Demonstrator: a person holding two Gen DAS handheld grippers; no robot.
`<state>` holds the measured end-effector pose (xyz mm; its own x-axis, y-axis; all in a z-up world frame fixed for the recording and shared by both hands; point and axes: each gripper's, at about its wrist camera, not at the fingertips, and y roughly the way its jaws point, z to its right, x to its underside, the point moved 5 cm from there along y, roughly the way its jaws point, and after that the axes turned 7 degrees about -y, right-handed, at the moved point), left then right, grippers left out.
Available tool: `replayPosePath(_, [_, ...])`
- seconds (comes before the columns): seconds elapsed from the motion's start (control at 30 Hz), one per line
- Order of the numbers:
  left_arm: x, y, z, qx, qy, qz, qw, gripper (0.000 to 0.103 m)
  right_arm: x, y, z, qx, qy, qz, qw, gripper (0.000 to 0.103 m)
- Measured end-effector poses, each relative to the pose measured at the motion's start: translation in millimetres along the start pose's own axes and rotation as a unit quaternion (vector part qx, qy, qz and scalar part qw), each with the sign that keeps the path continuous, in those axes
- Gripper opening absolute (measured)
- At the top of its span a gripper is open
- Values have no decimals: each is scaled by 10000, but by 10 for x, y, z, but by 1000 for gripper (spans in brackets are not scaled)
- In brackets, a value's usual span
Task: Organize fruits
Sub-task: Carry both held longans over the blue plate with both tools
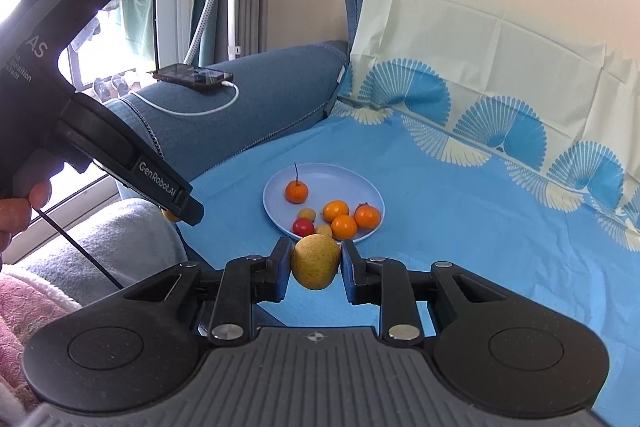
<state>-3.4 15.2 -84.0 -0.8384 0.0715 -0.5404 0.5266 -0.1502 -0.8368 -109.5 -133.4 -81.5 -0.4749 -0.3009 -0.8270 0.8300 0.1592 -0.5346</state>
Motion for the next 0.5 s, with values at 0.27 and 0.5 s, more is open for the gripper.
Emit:
replayPosePath(0.27, [-269,246,-110,-33,-141,-138,9998,28,-29,276,66,-16,-21,-174,9998,27])
replayPosePath(0.5, [-675,550,-112,-14,-208,-170,9996,28,-188,700,200,-106,104,-270,9995,27])
